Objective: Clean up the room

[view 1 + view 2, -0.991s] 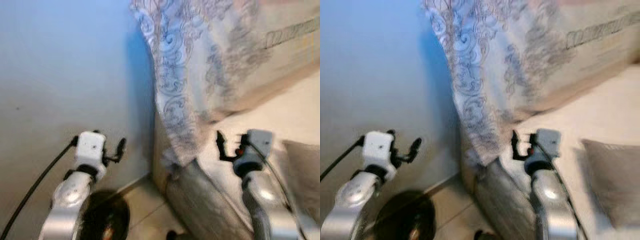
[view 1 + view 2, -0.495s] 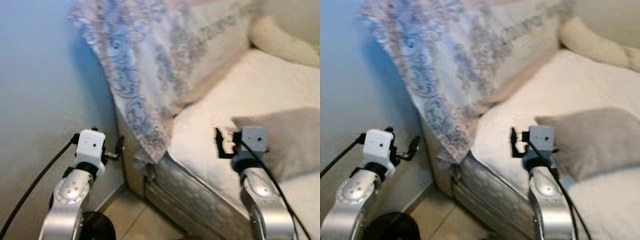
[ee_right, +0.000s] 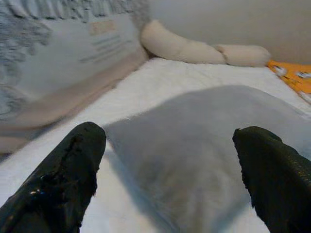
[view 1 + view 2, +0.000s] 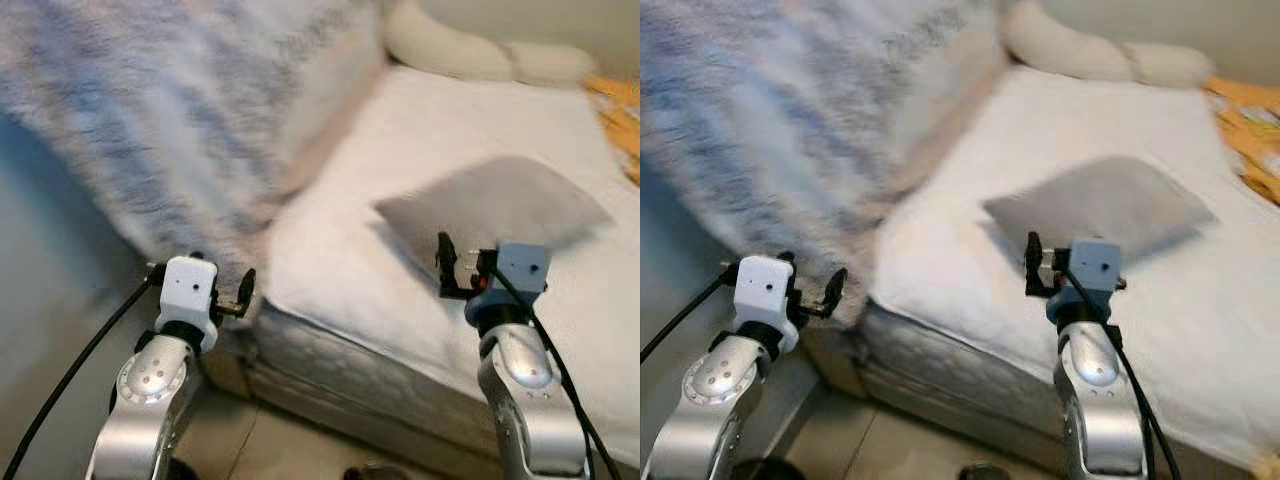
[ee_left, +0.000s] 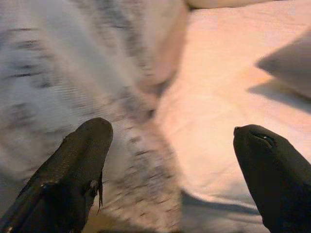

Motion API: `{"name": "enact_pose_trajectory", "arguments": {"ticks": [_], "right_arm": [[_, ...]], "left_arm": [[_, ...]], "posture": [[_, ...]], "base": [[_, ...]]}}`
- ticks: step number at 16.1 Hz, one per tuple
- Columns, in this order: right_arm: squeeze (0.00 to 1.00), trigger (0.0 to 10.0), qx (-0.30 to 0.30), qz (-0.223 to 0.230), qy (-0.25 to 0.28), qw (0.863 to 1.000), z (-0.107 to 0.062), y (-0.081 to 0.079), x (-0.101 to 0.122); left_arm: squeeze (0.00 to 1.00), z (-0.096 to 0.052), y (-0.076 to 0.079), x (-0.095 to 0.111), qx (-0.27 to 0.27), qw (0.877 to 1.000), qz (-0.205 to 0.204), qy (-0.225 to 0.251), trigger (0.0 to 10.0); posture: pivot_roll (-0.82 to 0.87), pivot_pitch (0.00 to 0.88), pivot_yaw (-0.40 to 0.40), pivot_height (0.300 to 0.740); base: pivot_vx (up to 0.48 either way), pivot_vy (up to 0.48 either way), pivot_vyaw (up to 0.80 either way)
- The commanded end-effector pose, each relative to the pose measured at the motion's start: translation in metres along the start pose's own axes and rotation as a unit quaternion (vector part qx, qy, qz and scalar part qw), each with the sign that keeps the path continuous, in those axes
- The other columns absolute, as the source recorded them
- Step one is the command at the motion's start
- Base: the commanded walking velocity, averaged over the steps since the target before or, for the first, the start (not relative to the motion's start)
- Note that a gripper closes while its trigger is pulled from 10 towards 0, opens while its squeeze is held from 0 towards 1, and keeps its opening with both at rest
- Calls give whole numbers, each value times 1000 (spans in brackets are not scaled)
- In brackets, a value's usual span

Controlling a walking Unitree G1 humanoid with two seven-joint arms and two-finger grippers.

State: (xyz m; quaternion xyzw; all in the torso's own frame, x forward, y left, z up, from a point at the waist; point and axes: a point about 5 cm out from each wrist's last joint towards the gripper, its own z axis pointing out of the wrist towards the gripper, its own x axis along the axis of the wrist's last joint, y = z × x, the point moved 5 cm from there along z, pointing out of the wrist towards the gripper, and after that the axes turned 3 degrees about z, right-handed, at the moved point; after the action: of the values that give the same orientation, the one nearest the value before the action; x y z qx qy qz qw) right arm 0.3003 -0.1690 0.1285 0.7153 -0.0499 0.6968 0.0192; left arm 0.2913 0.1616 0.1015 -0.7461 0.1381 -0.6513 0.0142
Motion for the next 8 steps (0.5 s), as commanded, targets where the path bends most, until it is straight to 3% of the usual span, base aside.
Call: {"name": "enact_pose_trajectory", "arguments": {"ticks": [1,2,8], "right_arm": [[0,10000,8,6,-5,1000,1,-3,-2],[0,10000,-8,-21,7,1000,1,0,-1],[0,10000,-15,7,17,1000,7,1,2]], "left_arm": [[1000,1,-6,4,11,1000,4,9,10000],[1000,2,-7,5,13,1000,2,11,10000],[1000,5,-16,9,26,999,-6,20,10000]], "posture": [[-10,0,0,740],[-10,0,0,740],[-7,0,3,740]], "base": [[0,0,-744],[0,0,-763],[42,0,-787]]}}
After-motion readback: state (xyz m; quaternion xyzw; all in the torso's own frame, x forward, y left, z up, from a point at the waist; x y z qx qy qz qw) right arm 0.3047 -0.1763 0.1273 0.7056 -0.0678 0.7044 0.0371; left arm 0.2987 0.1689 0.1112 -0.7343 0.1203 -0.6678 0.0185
